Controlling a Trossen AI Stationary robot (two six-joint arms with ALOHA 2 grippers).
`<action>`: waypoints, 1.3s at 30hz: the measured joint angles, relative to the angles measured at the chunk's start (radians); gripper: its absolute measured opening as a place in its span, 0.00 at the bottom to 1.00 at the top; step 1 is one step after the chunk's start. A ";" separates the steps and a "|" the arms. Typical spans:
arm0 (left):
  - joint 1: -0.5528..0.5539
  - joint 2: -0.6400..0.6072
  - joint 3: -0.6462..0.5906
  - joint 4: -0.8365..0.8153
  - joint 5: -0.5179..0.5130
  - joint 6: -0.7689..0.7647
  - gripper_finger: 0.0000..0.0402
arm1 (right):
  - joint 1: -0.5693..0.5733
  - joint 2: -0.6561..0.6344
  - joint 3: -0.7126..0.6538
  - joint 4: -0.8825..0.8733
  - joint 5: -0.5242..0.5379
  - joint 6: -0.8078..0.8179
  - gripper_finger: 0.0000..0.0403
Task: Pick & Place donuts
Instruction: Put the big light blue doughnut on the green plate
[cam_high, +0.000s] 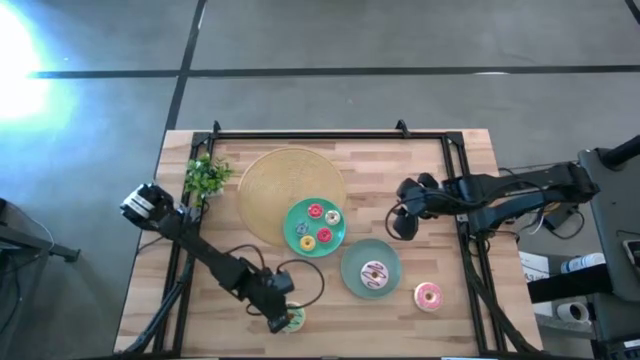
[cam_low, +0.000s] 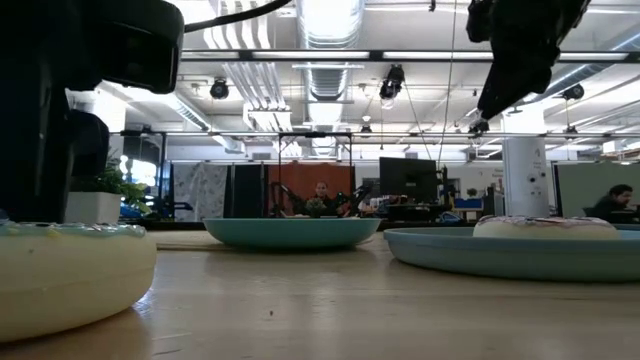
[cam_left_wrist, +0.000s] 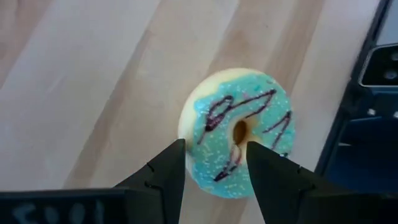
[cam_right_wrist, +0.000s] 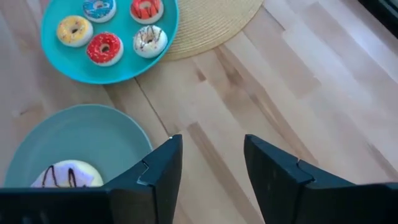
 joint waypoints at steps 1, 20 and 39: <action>0.000 0.002 0.000 -0.003 0.000 -0.004 0.36 | 0.000 -0.004 -0.002 0.002 0.002 0.000 0.40; 0.002 0.139 0.034 -0.003 -0.008 -0.107 0.35 | 0.000 -0.005 -0.035 0.004 0.022 -0.031 0.34; 0.068 0.132 0.169 -0.342 -0.035 0.072 0.01 | -0.001 -0.008 -0.043 0.018 0.096 -0.038 0.32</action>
